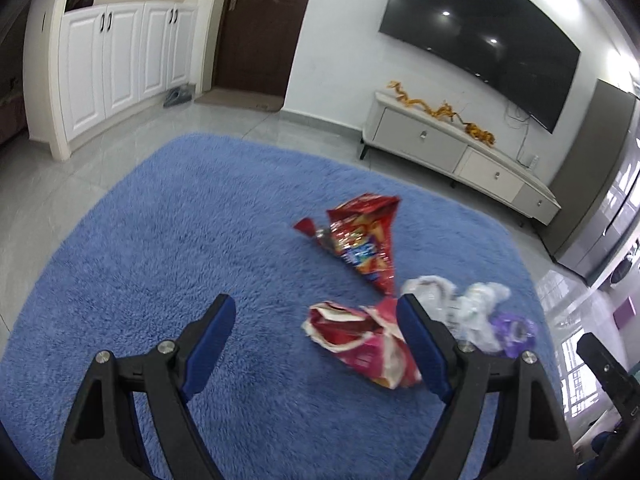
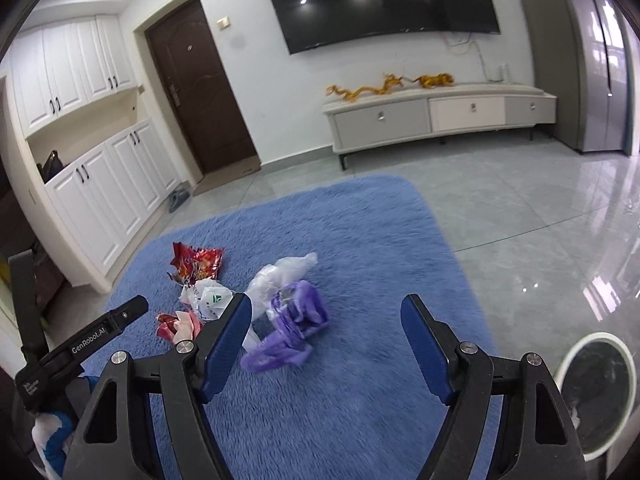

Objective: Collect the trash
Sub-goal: 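Grasp the purple plastic bag with the right tool while the left tool grasps a red-white chip bag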

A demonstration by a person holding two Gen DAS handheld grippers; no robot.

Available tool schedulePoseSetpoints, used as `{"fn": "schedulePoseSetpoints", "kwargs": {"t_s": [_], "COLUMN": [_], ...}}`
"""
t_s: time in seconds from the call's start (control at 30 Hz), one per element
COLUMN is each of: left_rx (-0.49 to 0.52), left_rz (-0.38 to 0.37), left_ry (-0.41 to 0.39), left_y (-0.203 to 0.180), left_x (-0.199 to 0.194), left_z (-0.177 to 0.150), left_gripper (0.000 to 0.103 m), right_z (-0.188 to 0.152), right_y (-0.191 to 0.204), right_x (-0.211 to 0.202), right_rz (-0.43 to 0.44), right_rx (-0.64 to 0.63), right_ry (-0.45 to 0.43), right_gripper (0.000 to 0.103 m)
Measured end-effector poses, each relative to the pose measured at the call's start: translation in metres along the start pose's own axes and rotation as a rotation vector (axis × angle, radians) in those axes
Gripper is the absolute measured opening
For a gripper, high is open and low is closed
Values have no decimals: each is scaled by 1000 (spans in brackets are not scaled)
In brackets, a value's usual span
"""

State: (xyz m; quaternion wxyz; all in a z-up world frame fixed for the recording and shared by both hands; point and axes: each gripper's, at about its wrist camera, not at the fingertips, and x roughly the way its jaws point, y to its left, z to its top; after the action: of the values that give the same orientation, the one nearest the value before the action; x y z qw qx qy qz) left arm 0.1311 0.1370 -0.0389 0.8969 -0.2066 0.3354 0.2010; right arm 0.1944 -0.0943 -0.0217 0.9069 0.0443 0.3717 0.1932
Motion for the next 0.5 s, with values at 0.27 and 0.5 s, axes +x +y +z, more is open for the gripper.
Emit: {"fn": "schedulePoseSetpoints", "kwargs": {"t_s": [0.27,0.5], "left_rx": [-68,-48], "left_rz": [-65,-136], "left_ry": [90,95], "left_y": [19,13], "left_x": [37,34], "left_z": [-5,-11], "left_gripper": [78,74], "right_z": [6,1], "right_y": [9,11], "right_x": [57,90], "right_rz": [32,68], "right_rx": [-15,-8], "right_ry": [75,152], "right_gripper": [76,59]}}
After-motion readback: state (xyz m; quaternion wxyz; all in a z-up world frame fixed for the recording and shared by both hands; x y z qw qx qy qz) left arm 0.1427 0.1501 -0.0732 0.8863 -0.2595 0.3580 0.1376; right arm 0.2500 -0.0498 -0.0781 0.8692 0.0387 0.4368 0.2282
